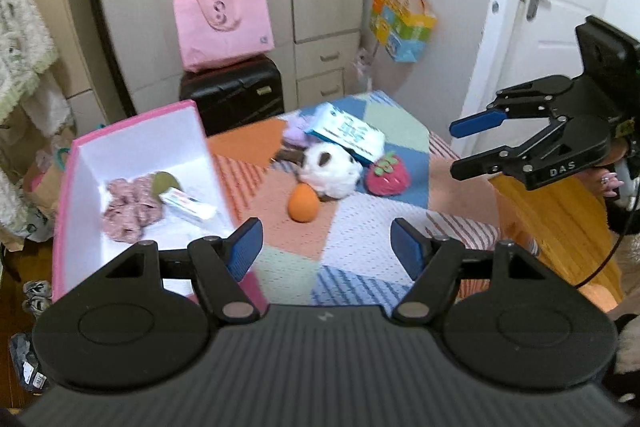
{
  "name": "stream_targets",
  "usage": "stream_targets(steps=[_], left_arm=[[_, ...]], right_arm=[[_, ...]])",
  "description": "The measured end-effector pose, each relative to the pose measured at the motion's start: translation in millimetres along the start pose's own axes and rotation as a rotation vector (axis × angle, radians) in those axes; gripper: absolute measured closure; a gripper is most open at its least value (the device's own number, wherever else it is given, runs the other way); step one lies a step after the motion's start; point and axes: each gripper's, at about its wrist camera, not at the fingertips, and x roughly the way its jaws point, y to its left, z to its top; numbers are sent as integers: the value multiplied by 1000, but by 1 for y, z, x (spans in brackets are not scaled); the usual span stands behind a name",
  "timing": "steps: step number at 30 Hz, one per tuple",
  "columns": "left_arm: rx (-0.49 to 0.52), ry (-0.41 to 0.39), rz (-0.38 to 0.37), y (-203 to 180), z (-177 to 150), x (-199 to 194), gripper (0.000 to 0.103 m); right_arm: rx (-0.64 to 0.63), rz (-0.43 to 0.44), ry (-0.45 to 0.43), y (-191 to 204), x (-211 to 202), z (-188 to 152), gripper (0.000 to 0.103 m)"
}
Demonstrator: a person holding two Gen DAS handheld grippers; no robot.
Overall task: Organize soft objects
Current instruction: 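Reach the left tool to the orange ball while the right tool reaches the strawberry plush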
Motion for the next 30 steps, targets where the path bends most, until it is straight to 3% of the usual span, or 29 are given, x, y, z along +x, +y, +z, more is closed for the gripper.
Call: stream_targets(steps=[3, 7, 10, 15, 26, 30], left_arm=[[-1, 23, 6, -7, 1, 24, 33], [26, -72, 73, -17, 1, 45, 33], [35, -100, 103, -20, 2, 63, 33], [17, -80, 80, -20, -1, 96, 33], [-58, -82, 172, -12, -13, 153, 38], [-67, -65, 158, -6, -14, 168, 47]], right_arm=[[6, -10, 1, -7, 1, -12, 42], [8, -27, -2, -15, 11, -26, 41], [17, -57, -13, -24, 20, -38, 41], [-10, -113, -30, -29, 38, -51, 41], [29, -162, -104, -47, 86, -66, 41], [19, -180, -83, -50, 101, -70, 41]])
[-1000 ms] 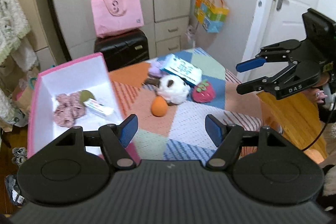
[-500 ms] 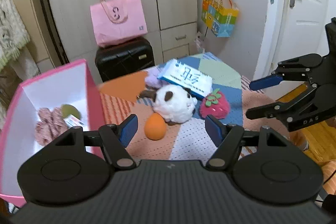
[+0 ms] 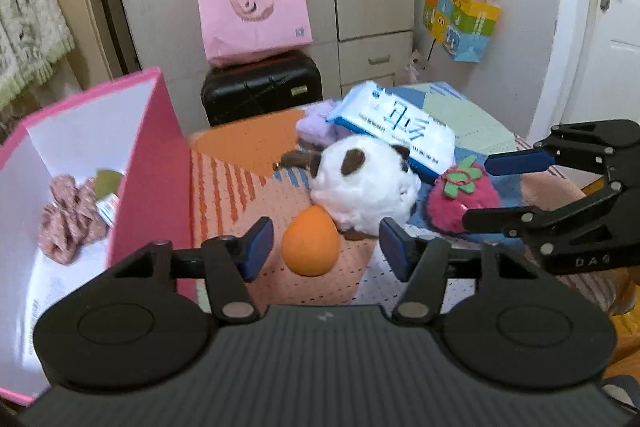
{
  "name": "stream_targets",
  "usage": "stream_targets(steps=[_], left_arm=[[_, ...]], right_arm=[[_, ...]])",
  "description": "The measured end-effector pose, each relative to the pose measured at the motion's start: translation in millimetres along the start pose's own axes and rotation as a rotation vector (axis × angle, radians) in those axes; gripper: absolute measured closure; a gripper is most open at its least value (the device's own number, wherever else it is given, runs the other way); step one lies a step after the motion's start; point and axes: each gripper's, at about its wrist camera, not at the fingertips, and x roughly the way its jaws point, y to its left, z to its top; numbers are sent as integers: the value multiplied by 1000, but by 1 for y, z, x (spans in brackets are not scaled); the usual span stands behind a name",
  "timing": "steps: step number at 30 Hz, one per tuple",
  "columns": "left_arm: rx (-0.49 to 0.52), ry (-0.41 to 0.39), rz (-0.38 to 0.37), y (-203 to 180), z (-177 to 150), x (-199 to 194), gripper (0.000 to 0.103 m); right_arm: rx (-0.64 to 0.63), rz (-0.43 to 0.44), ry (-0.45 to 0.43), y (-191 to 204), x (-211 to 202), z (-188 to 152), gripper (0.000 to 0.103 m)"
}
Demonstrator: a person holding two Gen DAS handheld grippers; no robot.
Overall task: Organize soft objects
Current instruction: 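Reach the left tool to the orange ball while the right tool reaches the strawberry plush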
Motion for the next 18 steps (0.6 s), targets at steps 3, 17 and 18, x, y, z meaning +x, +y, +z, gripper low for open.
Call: stream_targets(steps=[3, 17, 18], left_arm=[[-7, 6, 9, 1, 0, 12, 47], [-70, 32, 45, 7, -16, 50, 47], [-82, 32, 43, 8, -18, 52, 47]], right_arm=[[-28, -29, 13, 3, 8, -3, 41], [110, -83, 86, -7, 34, -5, 32], [130, -82, 87, -7, 34, -6, 30]])
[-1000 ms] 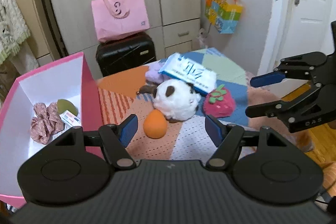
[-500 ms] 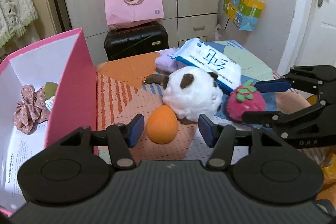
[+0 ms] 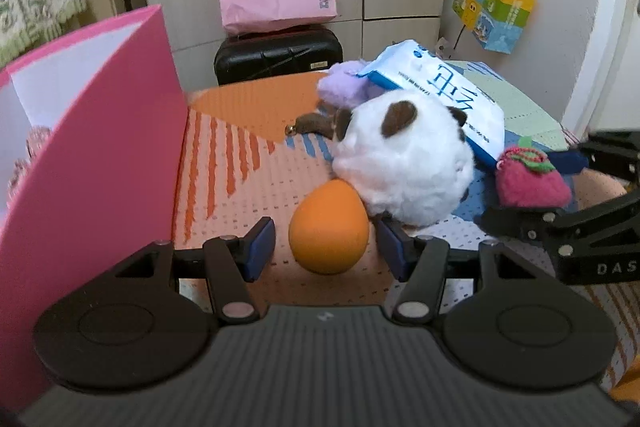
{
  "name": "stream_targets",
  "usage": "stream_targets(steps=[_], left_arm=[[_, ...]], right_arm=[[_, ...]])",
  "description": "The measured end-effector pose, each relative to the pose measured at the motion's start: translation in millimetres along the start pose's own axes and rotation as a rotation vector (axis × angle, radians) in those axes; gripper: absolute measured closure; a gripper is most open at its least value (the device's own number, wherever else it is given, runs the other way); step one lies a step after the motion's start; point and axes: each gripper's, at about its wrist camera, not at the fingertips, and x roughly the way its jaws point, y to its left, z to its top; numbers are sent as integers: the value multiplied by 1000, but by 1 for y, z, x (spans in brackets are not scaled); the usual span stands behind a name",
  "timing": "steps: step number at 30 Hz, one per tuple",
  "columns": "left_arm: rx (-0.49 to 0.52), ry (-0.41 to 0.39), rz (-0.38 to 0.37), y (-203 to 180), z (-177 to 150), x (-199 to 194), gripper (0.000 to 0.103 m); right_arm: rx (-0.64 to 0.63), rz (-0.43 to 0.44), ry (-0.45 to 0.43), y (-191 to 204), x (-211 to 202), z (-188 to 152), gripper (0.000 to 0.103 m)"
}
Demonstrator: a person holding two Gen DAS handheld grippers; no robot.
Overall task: Organize soft objects
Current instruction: 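Reach the left tool to the orange ball while the right tool reaches the strawberry plush, then grasp the orange ball with the left tool while the right tool grasps the strawberry plush, then carry the orange ball and strawberry plush over the pink box with both tools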
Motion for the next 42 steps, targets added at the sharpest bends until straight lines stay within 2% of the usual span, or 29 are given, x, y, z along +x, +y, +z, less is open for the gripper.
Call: stream_targets(steps=[3, 5, 6, 8, 11, 14, 17, 31, 37, 42], left_arm=[[8, -31, 16, -2, -4, 0, 47], [4, -44, 8, -3, -5, -1, 56], [-2, -48, -2, -3, -6, -1, 66], [-8, -56, 4, -4, -7, -2, 66], [-13, -70, 7, -7, -10, -5, 67], [-48, -81, -9, -6, -14, -11, 67], [-80, -97, -17, -5, -18, -20, 67], [-109, -119, -57, -9, -41, -62, 67], [-120, -71, -80, -2, -49, -77, 67], [-120, -55, -109, 4, -50, -93, 67]], right_arm=[[60, -5, -16, 0, -3, -4, 28], [110, -4, -26, 1, -5, -6, 23], [142, 5, -32, 0, -6, -7, 21], [188, 7, -51, -1, -7, -9, 23], [184, -44, -67, 2, -7, -11, 44], [155, -73, -82, 10, -8, -15, 48], [136, -97, -95, 17, -11, -17, 49], [125, -92, -122, 41, -41, -45, 49], [113, -84, -111, 51, -58, -53, 49], [103, -42, -74, 58, -67, -54, 49]])
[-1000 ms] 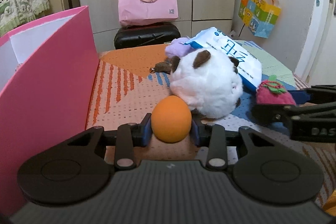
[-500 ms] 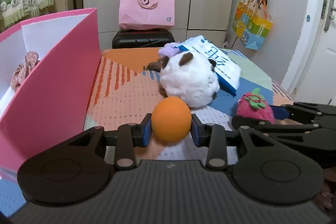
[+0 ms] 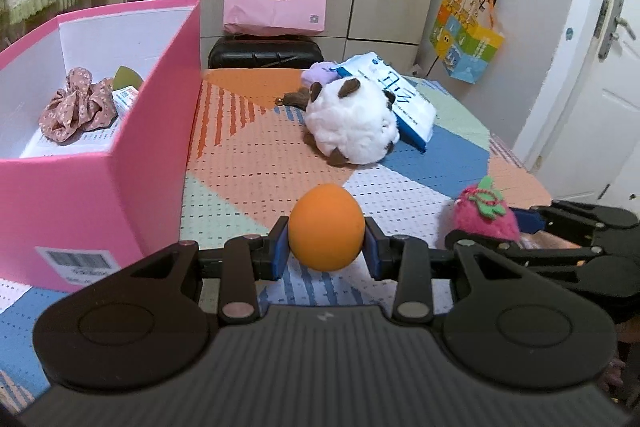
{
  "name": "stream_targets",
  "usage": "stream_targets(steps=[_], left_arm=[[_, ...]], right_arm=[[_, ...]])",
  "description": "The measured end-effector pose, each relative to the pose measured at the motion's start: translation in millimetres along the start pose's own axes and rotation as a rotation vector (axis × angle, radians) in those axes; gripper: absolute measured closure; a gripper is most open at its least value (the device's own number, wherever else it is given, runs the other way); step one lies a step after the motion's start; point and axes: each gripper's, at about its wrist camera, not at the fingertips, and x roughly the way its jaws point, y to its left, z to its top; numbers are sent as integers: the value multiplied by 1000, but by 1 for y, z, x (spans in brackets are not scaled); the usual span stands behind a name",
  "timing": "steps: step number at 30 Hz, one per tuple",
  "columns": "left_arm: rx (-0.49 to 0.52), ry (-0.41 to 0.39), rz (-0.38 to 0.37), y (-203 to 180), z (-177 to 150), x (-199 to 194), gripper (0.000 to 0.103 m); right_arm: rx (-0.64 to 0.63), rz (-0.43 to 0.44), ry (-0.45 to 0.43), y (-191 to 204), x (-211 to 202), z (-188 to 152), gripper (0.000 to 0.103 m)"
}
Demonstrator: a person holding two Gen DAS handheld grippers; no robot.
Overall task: Organize soft objects
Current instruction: 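Carry the orange ball and strawberry plush over the pink box with both tools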
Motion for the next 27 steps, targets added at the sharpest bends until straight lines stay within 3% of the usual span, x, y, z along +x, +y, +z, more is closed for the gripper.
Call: stream_targets(steps=[16, 24, 27], left_arm=[[-31, 210, -147, 50, 12, -48, 67], [10, 258, -178, 71, 18, -82, 67], [75, 275, -173, 75, 20, -98, 67]], right_arm=[[-158, 166, 52, 51, -47, 30, 48], [-246, 255, 112, 91, -54, 55, 48], [-277, 307, 128, 105, -54, 59, 48]])
